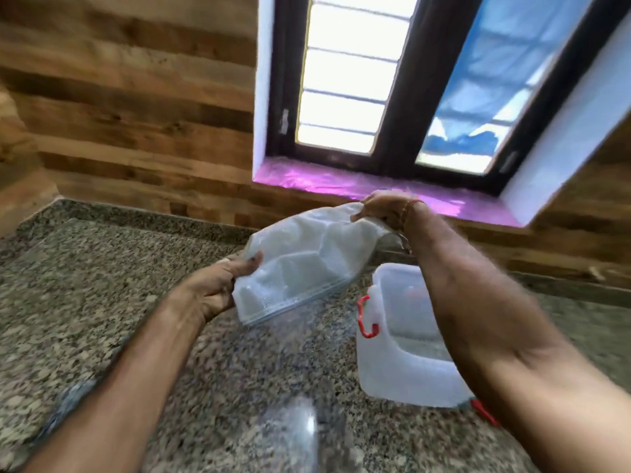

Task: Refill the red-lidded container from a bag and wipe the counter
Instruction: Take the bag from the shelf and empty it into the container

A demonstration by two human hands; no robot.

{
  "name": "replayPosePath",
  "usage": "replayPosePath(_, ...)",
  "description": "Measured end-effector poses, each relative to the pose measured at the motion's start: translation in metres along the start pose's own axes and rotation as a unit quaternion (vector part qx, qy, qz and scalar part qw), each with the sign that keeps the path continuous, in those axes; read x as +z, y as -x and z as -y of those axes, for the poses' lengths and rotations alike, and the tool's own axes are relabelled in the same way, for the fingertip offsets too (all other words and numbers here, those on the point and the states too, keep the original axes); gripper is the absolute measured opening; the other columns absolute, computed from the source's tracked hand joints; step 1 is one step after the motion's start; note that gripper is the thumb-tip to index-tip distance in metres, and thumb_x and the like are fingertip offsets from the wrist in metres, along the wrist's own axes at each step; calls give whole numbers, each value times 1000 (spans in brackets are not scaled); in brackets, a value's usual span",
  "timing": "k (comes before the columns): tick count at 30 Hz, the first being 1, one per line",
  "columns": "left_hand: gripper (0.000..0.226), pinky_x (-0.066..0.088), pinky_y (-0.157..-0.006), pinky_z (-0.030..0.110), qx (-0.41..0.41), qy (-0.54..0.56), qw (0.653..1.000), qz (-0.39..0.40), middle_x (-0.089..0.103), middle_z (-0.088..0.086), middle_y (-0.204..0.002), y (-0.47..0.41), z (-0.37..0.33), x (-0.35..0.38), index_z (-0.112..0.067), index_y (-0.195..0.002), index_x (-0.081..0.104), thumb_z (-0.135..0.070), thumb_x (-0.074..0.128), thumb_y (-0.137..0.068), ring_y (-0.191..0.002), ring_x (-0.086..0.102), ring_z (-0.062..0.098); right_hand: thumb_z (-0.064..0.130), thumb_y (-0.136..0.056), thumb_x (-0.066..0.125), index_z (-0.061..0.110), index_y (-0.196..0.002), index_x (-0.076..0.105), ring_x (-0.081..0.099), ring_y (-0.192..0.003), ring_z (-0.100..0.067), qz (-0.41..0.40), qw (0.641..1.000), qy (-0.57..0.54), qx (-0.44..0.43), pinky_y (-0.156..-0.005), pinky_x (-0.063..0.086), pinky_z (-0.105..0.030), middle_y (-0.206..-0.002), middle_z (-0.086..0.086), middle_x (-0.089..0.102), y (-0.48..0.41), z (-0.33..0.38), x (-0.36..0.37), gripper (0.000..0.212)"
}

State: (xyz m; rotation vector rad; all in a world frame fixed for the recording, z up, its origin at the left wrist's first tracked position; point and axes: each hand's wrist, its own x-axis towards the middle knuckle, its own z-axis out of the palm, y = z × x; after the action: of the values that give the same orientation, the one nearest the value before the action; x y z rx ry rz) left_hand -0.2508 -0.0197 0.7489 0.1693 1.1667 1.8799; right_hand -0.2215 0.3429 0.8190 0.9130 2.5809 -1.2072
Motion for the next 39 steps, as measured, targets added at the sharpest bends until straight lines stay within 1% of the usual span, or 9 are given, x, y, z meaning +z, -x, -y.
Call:
replayPosePath(3, 72, 62, -83, 41, 40, -26, 998, 30, 72, 18, -119, -24, -2, 58, 0, -125, 67, -25, 89, -60, -84, 77, 22, 23, -79, 79, 8, -93, 75, 63, -72, -21, -67, 997, 9, -28, -65, 54, -34, -84, -9, 69, 38, -13, -44, 21)
replayPosePath(7, 103, 61, -80, 35, 85, -41, 995, 30, 69, 17, -120, -60, 24, 125, 0, -130, 60, -47, 97, -46, -77, 75, 19, 21, -76, 79, 6, -90, 72, 62, -67, -20, -119, 990, -74, -31, -62, 51, -33, -78, -5, 69, 68, -67, -81, 21)
replayPosePath(11, 117, 62, -76, 41, 120, -47, 991, 20, 68, 27, -124, -87, 69, 177, 7, -127, 63, -60, 98, -38, -84, 74, 27, -9, -93, 58, 3, -94, 65, 64, -49, -13, -132, 968, -206, -50, -44, 52, -21, -77, -9, 67, 92, -129, -94, 15)
replayPosePath(15, 102, 61, -82, 47, 168, -55, 983, -43, 66, 30, -126, -106, 119, 211, 2, -135, 53, -62, 87, -63, -107, 68, 40, -6, -92, 58, 10, -120, 61, 63, -84, -18, -194, 947, -245, -80, -72, 55, -24, -107, -10, 67, 81, -194, -86, 32)
replayPosePath(19, 38, 61, -78, 41, 222, -66, 971, -60, 63, 15, -111, -104, 153, 228, -14, -122, 46, -41, 60, -99, -93, 68, 24, 0, -94, 60, 20, -146, 48, 64, -116, -23, -213, 911, -323, -144, -104, 53, -41, -132, -7, 66, 77, -241, -62, 57)
replayPosePath(27, 37, 63, -69, 34, 230, -67, 967, -83, 57, 16, -115, -97, 187, 226, -20, -123, 42, -27, 59, -91, -88, 68, 20, 9, -94, 67, 47, -148, 43, 48, -142, -30, -148, 863, -439, -203, -107, 46, -64, -159, 1, 43, 79, -286, -38, 70)
replayPosePath(32, 54, 62, -67, 34, 211, -88, 969, -91, 65, 11, -111, -95, 188, 225, -31, -110, 52, -34, 87, -69, -86, 71, 20, -9, -95, 59, 31, -150, 40, 54, -136, -26, -121, 850, -468, -209, -106, 50, -56, -155, 2, 48, 85, -293, -41, 72)
replayPosePath(36, 35, 61, -68, 44, 226, -178, 950, -118, 63, 16, -110, -98, 191, 226, -34, -110, 50, -10, 70, -93, -86, 66, 29, -9, -92, 62, 35, -148, 39, 59, -130, -34, -95, 844, -486, -206, -102, 52, -60, -150, -7, 53, 80, -297, -42, 75)
replayPosePath(39, 39, 60, -63, 42, 238, -261, 926, -135, 63, 7, -98, -100, 191, 232, -29, -113, 48, -22, 76, -87, -79, 66, 23, 4, -91, 72, 32, -151, 36, 67, -121, -25, -94, 829, -513, -202, -95, 59, -47, -138, -7, 64, 81, -294, -42, 74)
